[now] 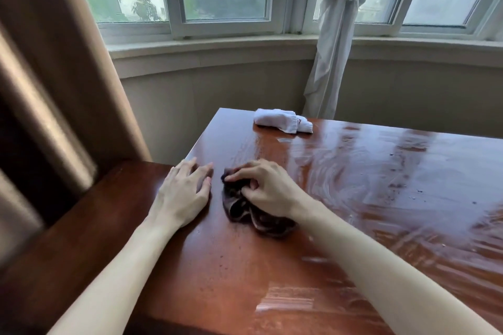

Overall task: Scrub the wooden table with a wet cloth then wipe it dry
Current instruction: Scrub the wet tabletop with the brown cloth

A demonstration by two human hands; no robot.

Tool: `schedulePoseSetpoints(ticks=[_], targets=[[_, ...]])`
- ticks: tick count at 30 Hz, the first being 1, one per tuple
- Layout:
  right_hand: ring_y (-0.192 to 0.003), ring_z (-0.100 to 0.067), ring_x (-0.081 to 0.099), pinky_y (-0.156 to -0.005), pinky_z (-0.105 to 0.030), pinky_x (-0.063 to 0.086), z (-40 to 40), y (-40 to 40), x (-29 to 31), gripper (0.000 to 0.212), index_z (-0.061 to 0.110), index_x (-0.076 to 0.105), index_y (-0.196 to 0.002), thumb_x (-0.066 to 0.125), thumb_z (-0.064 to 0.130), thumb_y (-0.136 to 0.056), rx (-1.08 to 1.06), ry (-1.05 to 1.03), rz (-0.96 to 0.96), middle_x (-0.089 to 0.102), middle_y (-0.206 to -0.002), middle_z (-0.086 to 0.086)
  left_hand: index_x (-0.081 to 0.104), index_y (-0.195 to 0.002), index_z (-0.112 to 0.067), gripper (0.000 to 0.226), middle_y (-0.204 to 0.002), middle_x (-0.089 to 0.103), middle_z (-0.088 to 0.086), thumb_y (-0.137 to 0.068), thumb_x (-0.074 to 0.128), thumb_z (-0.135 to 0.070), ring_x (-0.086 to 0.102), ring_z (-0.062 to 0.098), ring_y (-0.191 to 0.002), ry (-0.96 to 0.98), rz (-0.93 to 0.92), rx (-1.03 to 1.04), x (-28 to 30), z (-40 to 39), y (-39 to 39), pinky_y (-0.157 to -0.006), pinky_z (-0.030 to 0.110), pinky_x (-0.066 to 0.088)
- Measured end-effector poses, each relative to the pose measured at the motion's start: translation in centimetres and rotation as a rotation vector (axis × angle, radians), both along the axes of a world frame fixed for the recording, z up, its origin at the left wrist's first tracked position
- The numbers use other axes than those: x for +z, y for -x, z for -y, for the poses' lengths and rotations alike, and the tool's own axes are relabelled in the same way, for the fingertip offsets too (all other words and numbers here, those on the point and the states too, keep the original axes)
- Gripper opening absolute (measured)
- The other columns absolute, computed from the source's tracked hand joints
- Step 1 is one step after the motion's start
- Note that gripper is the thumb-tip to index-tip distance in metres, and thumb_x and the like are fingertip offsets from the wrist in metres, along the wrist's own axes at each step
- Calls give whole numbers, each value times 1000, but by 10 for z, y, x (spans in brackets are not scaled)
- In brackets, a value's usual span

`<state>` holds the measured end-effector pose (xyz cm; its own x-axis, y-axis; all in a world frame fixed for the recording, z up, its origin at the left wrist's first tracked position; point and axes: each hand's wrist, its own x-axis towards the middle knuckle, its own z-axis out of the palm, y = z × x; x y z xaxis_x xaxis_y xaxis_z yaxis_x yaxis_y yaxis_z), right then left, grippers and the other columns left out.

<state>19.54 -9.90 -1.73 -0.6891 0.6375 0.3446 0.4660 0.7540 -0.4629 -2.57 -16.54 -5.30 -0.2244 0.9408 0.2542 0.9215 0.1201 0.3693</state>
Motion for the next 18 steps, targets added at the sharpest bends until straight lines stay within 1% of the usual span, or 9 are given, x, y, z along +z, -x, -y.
schedulePoseSetpoints(ticks=[3, 5, 7, 11, 14, 18], targets=[[-105, -16, 66, -91, -34, 54, -63, 16, -3, 45, 37, 79, -111, 57, 18, -77, -164, -25, 19, 73, -117, 11, 52, -143, -37, 61, -153, 43, 4, -92, 25, -54, 33, 22, -145, -32, 10, 6, -3, -1, -1, -122, 37, 24], [-103, -19, 66, -85, -35, 54, -100, 27, -3, 44, 37, 79, -110, 56, 19, -77, -241, -34, 24, 74, -112, 9, 51, -144, -39, 53, -154, 41, 0, -96, 32, -53, 31, 18, -145, -21, 30, 21, -3, -3, 0, -122, 35, 24], [-103, -20, 67, -84, -34, 55, -133, 39, -1, 45, 37, 79, -110, 55, 16, -79, -303, -53, 32, 75, -112, 8, 50, -144, -42, 46, -156, 38, -5, -100, 42, -49, 27, 14, -147, -9, 30, 38, -6, -7, 1, -120, 33, 25], [-104, -21, 68, -85, -37, 56, -172, 54, -1, 46, 39, 79, -111, 53, 16, -80, -318, -59, 69, 75, -116, 9, 46, -145, -46, 46, -157, 33, -12, -99, 42, -52, 21, 6, -148, 0, 42, 37, -5, -6, 2, -119, 33, 30], [-107, -21, 66, -86, -37, 55, -160, 53, 0, 46, 40, 78, -112, 54, 18, -79, -329, -65, 97, 72, -118, 11, 47, -146, -45, 47, -158, 34, -10, -100, 42, -51, 21, 8, -148, 18, 35, 32, -1, -5, 2, -120, 34, 29], [-102, -21, 66, -85, -36, 54, -94, 43, -1, 46, 41, 78, -113, 58, 18, -79, -281, -73, 79, 72, -115, 11, 46, -147, -38, 48, -159, 36, -4, -100, 44, -49, 24, 14, -149, 40, 53, 26, 3, -4, 1, -120, 35, 28]])
